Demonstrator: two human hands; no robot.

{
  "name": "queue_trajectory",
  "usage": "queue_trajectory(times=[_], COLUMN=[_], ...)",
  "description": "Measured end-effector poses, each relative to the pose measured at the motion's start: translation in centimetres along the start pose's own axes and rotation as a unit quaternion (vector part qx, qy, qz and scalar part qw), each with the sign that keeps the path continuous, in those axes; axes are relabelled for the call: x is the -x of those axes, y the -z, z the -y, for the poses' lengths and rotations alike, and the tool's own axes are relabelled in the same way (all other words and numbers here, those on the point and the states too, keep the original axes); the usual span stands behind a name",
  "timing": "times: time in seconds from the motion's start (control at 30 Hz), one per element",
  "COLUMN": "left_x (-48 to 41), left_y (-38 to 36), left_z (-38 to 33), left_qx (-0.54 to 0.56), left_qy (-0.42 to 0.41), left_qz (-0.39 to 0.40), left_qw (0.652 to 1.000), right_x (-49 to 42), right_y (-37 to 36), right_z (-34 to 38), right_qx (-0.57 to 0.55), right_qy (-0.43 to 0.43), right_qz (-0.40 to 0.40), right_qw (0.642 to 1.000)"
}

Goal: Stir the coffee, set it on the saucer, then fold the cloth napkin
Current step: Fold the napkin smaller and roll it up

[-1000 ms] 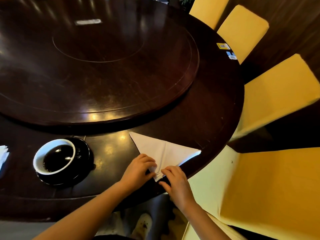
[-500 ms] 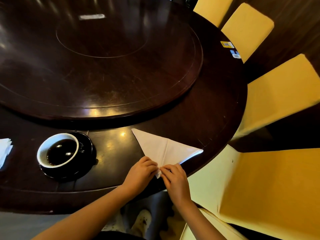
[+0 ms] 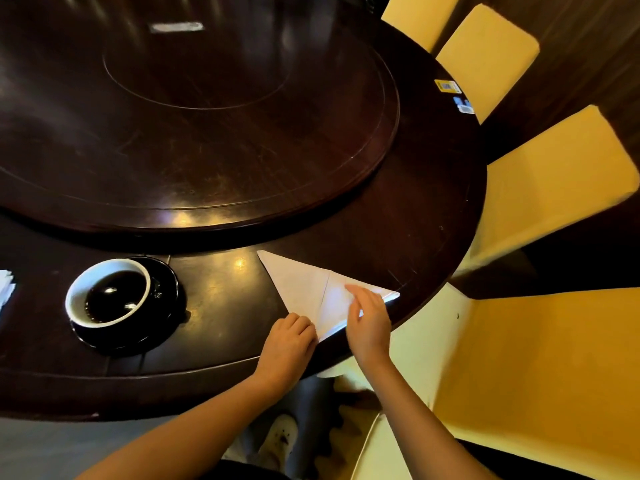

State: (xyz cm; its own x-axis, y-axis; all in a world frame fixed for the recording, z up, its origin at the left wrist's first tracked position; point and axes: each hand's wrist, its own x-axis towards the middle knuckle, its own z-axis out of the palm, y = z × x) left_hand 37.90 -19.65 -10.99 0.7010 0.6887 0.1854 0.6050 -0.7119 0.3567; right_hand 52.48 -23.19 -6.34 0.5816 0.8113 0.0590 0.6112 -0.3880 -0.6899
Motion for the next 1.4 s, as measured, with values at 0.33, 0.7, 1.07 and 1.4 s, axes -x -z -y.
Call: queue_trajectory(times=[0.33,0.7,1.07,1.4], left_x=[0.7,0.9,0.8,1.2], left_y=[-0.7,-1.0,-1.3,-1.0], left_z=[0.4,0.4,0.4,0.4], left_qx=[-0.018,-0.027,-0.037,-0.072], left_qy=[-0.015,-0.009,-0.011,-0.043], left_qz=[-0.041,-0.044,-0.055,-0.034], left_qw=[0.999,0.999,0.998,0.996], right_x=[-0.9,-4.8,-2.9,-5.6], right_y=[-4.8,0.2,-2.5,3.7], right_z=[-1.5,-7.5,-2.2,-9.8], right_qx=[0.276,0.338,0.282,0.350], right_qy=[0.132,0.082,0.211,0.092], right_qz=[0.183,0.139,0.246,0.182], right_qw=[0.934,0.927,0.903,0.914])
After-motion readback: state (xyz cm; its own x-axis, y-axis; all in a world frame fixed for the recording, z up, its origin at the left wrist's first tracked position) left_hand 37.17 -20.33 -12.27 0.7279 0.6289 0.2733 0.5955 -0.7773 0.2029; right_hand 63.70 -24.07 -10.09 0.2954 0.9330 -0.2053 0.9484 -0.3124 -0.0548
